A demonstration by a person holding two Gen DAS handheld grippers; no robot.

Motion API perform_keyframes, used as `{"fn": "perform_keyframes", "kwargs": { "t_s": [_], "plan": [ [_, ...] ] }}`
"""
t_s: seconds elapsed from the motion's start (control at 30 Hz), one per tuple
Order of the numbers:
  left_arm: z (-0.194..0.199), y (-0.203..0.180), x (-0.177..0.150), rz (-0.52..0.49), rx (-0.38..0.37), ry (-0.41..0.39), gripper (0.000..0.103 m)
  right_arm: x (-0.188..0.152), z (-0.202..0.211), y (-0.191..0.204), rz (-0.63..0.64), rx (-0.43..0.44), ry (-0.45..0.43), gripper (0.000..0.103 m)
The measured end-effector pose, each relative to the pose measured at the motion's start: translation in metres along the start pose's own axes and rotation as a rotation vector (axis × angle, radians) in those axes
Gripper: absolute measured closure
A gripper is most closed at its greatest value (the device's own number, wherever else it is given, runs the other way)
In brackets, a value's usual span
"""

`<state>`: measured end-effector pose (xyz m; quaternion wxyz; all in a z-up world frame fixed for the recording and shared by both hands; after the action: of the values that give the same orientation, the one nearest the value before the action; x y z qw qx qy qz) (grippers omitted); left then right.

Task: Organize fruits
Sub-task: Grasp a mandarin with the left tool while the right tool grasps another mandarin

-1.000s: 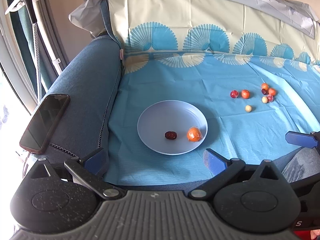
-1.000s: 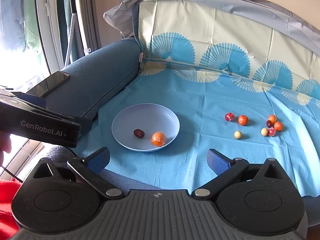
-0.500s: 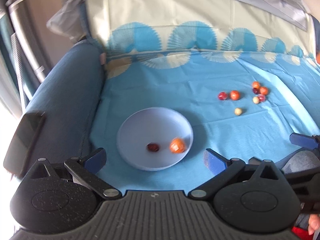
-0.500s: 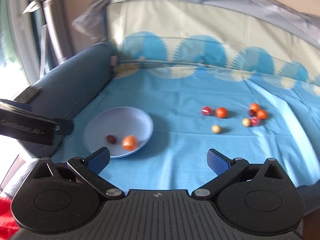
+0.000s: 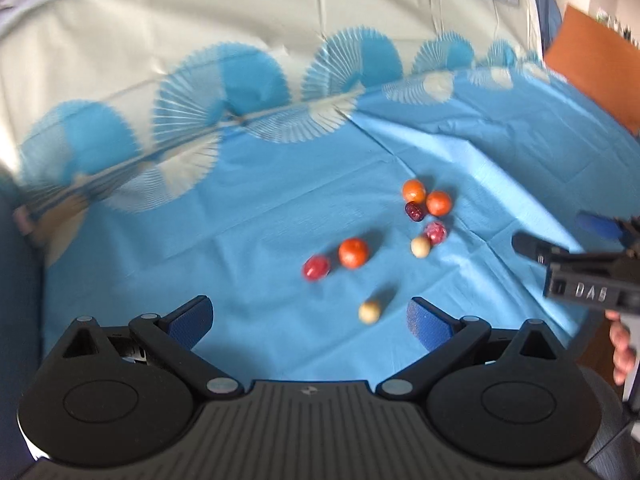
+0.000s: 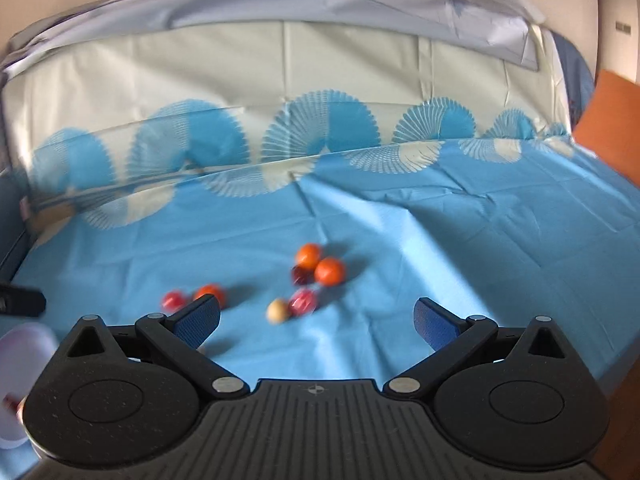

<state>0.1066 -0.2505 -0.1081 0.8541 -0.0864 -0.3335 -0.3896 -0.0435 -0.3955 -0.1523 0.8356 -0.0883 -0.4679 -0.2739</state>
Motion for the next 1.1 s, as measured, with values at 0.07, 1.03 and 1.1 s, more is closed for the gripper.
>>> {"fn": "perform_keyframes", "kwargs": {
  "t_s": [0.07, 1.03, 1.1],
  "plan": [
    [-0.04, -0.002, 0.012, -0.025, -0.02, 0.037, 0.0, 0.004, -0.04, -0.017, -0.005, -0.009, 0.029, 0.001],
    [-0.22, -0.045, 0.016, -0.306, -0.148, 0.266, 0.028, -0.025, -0.222, -0.034, 0.125, -0.018, 0.268, 0.003],
    [-0.217, -0.047, 0.016, -0.294, -0.205, 0.276, 0.053, -0.024, -0.217, -0.031, 0.138, -0.002, 0.24, 0.036]
  ]
}}
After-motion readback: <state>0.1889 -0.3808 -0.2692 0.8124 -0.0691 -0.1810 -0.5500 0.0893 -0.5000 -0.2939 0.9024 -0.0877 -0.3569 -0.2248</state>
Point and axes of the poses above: each gripper's, at about its wrist camera, not at the fingertips, and z roughly against the way its jaws point, y to its left, x to its top, the point moved 6 cm from there along -z, roughly the way its jaws point, and after that the axes turned 5 degrees about -y, right-handed, at the moved point
